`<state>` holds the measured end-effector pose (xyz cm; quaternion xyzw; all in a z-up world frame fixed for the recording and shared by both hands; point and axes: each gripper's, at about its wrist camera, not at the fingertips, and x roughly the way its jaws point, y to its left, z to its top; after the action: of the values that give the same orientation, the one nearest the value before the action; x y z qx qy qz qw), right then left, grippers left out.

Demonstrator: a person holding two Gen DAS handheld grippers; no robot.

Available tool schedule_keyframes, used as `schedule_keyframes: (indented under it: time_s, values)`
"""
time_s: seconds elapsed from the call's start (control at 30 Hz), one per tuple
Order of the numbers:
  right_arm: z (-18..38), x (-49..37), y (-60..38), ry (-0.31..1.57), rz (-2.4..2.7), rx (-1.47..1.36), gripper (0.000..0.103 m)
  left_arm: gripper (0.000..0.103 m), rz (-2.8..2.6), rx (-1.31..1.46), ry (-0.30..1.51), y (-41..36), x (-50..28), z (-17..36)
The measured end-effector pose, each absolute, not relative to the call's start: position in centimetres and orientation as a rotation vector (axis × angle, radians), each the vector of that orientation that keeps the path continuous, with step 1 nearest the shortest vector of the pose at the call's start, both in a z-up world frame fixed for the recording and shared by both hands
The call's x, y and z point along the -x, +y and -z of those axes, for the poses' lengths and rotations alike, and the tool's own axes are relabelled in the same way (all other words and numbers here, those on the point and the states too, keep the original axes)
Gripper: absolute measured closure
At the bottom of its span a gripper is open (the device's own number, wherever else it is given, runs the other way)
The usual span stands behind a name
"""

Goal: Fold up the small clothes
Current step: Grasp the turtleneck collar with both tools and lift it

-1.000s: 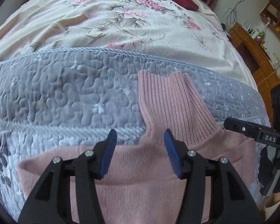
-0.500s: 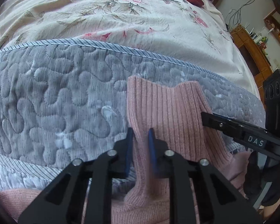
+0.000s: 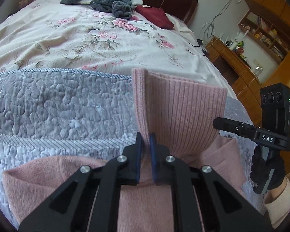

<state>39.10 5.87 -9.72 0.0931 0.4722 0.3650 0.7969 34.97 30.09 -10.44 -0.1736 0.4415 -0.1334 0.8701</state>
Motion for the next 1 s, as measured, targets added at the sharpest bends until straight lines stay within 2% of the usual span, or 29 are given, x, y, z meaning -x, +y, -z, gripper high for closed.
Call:
schedule_keyframes:
  time_s: [0.3,0.4,0.43,0.53,0.63,0.67,0.73,0.83,0.87,0.9,0.93,0.97,1.0]
  values:
    - [11.8,-32.0,4.2,1.099,-0.775,-0.07,0.09,0.093,0.328,0.395,1.001,30.9,-27.6,12.5]
    - [13.0,-29.8,3.6,1.155,-0.761,-0.031,0.088,0.09,0.349,0.441,1.051,31.6,-25.3,13.5]
    - [13.2,-29.4,3.2,1.168,-0.756,-0.043,0.087,0.086,0.35,0.461,1.061,31.9,-24.6,13.7]
    - [12.8,-28.2,1.7,1.185,-0.768,-0.163,0.082,0.07,0.362,0.594,1.077,33.0,-22.7,14.3]
    - [12.4,-27.6,0.9,1.194,-0.784,-0.316,0.063,0.067,0.384,0.691,1.09,32.8,-22.0,14.7]
    - [12.4,-27.6,1.1,1.206,-0.781,-0.347,0.061,0.062,0.389,0.707,1.098,32.4,-22.1,14.8]
    - [13.1,-28.1,1.8,1.249,-0.756,-0.381,0.06,0.06,0.397,0.745,1.124,31.5,-22.5,15.4]
    - [15.1,-28.8,3.0,1.326,-0.708,-0.405,0.059,0.062,0.395,0.806,1.153,30.3,-23.3,16.5]
    - [15.9,-28.9,3.2,1.349,-0.699,-0.422,0.059,0.068,0.399,0.827,1.157,30.0,-23.7,16.9]
    - [16.6,-29.1,3.4,1.366,-0.702,-0.444,0.068,0.076,0.397,0.839,1.164,29.7,-23.9,17.2]
    - [17.0,-29.2,3.5,1.377,-0.714,-0.466,0.075,0.093,0.386,0.838,1.176,29.4,-24.1,17.5]
    - [17.2,-29.2,3.6,1.383,-0.72,-0.481,0.084,0.095,0.373,0.834,1.184,29.4,-24.3,17.6]
    - [16.9,-29.2,3.4,1.376,-0.721,-0.479,0.089,0.095,0.369,0.837,1.182,29.5,-24.4,17.6]
